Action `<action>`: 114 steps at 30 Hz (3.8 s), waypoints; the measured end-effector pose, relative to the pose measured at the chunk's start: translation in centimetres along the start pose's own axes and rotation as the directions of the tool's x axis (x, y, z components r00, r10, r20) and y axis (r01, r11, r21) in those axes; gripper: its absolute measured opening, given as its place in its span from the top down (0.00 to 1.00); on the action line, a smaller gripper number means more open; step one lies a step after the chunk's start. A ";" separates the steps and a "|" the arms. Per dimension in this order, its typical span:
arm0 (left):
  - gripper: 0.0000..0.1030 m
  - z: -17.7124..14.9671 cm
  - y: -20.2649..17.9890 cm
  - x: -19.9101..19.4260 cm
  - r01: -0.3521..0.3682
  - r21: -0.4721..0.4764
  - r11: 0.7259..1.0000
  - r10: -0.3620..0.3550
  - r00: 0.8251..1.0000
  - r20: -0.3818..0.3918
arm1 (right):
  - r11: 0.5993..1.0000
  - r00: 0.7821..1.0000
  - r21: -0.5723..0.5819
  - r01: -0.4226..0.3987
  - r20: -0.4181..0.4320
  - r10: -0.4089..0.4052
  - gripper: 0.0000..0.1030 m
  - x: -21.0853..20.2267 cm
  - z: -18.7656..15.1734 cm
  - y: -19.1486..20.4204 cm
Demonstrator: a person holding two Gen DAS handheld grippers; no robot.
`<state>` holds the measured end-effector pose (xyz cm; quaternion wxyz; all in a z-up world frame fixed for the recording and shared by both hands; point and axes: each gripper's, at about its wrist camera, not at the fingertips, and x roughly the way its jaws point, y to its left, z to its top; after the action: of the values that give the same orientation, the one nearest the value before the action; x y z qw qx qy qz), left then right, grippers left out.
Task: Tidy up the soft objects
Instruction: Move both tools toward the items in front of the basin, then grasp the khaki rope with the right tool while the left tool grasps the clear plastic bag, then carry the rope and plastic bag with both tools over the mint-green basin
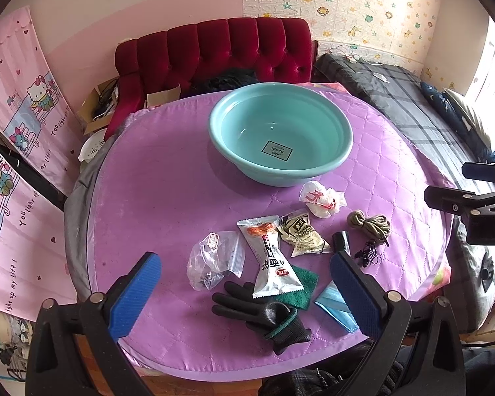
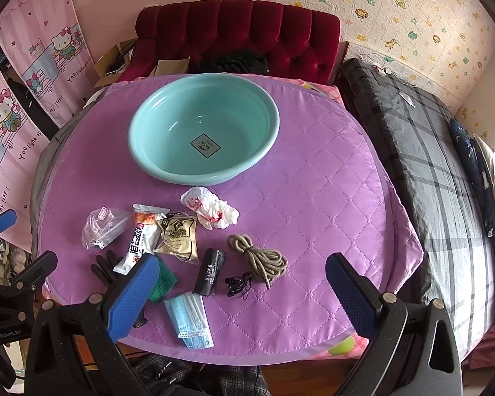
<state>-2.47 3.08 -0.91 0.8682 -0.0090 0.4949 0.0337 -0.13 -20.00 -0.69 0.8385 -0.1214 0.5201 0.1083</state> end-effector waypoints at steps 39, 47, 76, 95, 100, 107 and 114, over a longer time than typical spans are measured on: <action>0.00 -4.9 6.2 9.2 0.036 -0.021 0.999 -0.037 0.995 -0.088 | 0.996 0.993 0.052 -0.069 -0.097 0.074 0.00 12.5 -1.9 -2.3; 0.00 -5.5 6.5 11.6 0.044 -0.038 0.998 -0.047 0.993 -0.107 | 0.998 0.987 0.036 -0.047 -0.153 0.052 0.00 17.3 -2.2 -2.5; 0.00 -3.4 5.5 15.9 0.061 -0.062 0.996 -0.071 0.983 -0.169 | 0.994 0.980 0.062 -0.088 -0.173 0.098 0.78 15.5 -2.0 -1.8; 0.57 -1.4 6.2 19.8 0.115 -0.089 0.989 -0.132 0.969 -0.208 | 0.992 0.979 0.052 -0.112 -0.163 0.119 0.78 15.9 -1.8 -2.6; 0.59 -1.3 6.0 19.1 0.095 -0.069 0.993 -0.107 0.972 -0.207 | 0.992 0.979 0.042 -0.121 -0.161 0.127 0.78 15.6 -1.8 -2.6; 0.59 -1.2 5.4 17.1 0.079 -0.070 0.994 -0.092 0.976 -0.198 | 0.991 0.977 0.033 -0.130 -0.165 0.134 0.78 15.3 -1.9 -2.6; 0.59 -1.6 4.2 15.0 0.085 -0.076 0.993 -0.098 0.978 -0.183 | 0.991 0.977 0.028 -0.133 -0.164 0.136 0.78 15.0 -1.7 -2.6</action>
<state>3.51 7.90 -14.56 0.8180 -0.0644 0.5715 0.0096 5.73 -22.15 -14.68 0.7841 -0.0874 0.5959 0.1501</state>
